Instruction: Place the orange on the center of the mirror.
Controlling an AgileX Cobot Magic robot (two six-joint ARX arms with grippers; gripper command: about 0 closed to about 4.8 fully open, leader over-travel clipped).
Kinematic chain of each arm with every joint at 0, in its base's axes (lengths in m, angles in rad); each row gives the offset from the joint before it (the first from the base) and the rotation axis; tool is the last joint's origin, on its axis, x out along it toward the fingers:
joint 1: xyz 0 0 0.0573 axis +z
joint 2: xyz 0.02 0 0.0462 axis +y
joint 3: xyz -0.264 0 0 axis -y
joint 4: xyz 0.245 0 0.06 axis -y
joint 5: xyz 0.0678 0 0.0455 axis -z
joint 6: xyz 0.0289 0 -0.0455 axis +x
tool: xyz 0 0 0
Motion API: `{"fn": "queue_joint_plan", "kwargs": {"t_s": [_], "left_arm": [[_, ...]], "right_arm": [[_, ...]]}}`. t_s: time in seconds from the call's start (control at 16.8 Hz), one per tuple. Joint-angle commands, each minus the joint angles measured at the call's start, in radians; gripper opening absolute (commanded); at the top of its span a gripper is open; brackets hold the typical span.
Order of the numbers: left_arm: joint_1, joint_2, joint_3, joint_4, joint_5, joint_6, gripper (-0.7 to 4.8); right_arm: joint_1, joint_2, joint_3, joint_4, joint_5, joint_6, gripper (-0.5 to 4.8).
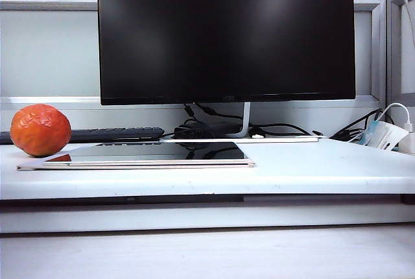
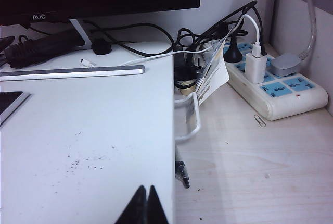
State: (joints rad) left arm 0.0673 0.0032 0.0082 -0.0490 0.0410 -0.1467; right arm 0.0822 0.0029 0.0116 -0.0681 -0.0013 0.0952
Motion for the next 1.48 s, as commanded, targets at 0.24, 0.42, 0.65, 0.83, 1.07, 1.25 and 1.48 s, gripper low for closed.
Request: {"fn": "queue_joint_plan", "kwargs": {"t_s": [0.24, 0.42, 0.65, 0.83, 1.07, 1.25, 1.48], "left_arm": [[0.001, 0.000, 0.001, 0.005, 0.001, 0.008, -0.05], [0.000, 0.000, 0.002, 0.084, 0.016, -0.098, -0.05], [0.001, 0.029, 0.048, 0.407, -0.053, -0.177, -0.05], [0.000, 0.192, 0.085, 0.377, -0.043, -0.116, 2.89], [-0.001, 0.562, 0.093, 0.636, 0.077, -0.160, 4.79], [-0.014, 0.913, 0.174, 0.853, 0.196, -0.159, 4.79], [-0.084, 1.180, 0.322, 0.903, 0.211, -0.129, 4.79]], "right_arm": [[0.001, 0.000, -0.007, 0.020, 0.000, -0.002, 0.00], [0.001, 0.000, -0.007, 0.019, -0.001, -0.002, 0.00], [0.001, 0.000, -0.007, 0.019, -0.001, 0.010, 0.00], [0.001, 0.000, -0.007, 0.019, -0.023, 0.010, 0.00], [0.001, 0.000, -0.007, 0.019, -0.046, 0.010, 0.00], [0.001, 0.000, -0.007, 0.019, -0.046, 0.010, 0.00], [0.001, 0.000, -0.007, 0.017, -0.068, 0.010, 0.00]]}}
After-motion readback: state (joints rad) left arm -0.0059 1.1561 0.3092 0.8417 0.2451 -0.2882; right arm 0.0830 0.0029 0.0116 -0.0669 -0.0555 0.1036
